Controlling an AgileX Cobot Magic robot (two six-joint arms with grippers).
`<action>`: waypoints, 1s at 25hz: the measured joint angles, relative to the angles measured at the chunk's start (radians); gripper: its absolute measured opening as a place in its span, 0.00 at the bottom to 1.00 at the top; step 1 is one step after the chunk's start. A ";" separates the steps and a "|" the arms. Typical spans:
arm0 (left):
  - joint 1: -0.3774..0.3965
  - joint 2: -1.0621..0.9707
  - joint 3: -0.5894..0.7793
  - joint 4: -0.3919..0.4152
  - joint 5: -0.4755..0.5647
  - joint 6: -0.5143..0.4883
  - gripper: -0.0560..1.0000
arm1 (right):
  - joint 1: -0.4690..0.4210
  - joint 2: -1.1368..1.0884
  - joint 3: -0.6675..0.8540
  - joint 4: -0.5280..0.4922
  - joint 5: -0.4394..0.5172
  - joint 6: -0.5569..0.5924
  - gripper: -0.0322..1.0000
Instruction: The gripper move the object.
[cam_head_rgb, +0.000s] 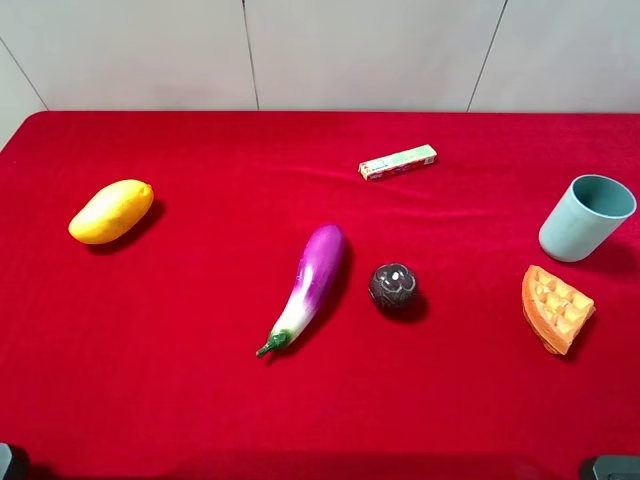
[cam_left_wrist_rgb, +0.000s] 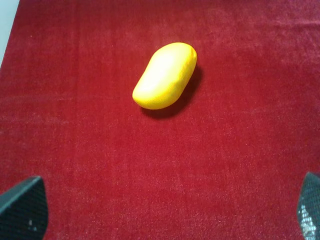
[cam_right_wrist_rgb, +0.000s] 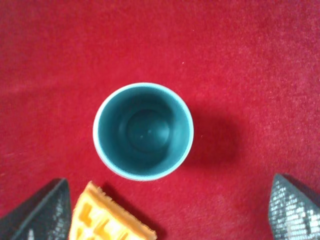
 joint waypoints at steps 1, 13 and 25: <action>0.000 0.000 0.000 0.000 0.000 0.000 0.99 | 0.000 -0.023 0.000 0.008 0.016 0.000 0.61; 0.000 0.000 0.000 0.000 0.000 0.000 0.99 | 0.000 -0.275 0.000 0.056 0.212 0.000 0.61; 0.000 0.000 0.000 0.000 0.000 0.000 0.99 | 0.000 -0.468 0.000 0.125 0.339 0.000 0.61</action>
